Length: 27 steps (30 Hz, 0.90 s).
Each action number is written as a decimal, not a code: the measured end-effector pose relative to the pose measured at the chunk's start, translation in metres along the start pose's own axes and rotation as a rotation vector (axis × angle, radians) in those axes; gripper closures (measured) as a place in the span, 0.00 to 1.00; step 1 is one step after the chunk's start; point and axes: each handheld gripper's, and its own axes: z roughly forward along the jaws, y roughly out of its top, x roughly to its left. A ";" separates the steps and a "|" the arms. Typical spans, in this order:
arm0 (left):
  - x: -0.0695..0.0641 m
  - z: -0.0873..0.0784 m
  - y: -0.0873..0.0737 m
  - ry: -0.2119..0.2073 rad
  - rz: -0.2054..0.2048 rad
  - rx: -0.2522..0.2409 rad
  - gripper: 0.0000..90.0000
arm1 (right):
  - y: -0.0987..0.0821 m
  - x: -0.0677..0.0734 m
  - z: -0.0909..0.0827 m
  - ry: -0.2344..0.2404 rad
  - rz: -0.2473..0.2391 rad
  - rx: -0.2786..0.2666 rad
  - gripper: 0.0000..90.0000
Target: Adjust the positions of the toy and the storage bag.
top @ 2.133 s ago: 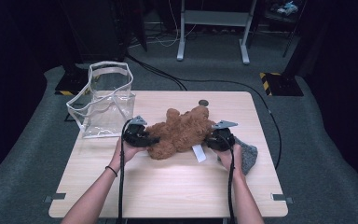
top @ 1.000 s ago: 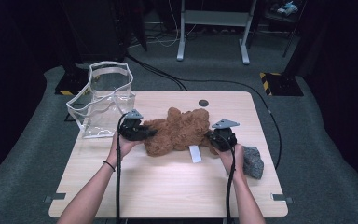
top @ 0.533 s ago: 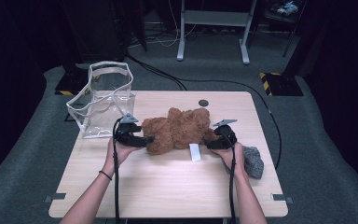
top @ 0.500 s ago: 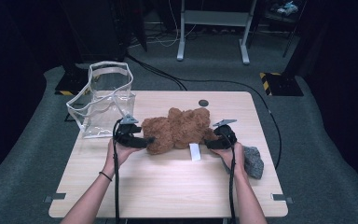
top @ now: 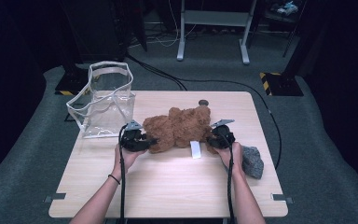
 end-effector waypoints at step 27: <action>0.027 -0.006 0.010 0.030 0.016 -0.008 0.91 | -0.012 0.044 -0.045 -0.010 -0.087 -0.116 0.79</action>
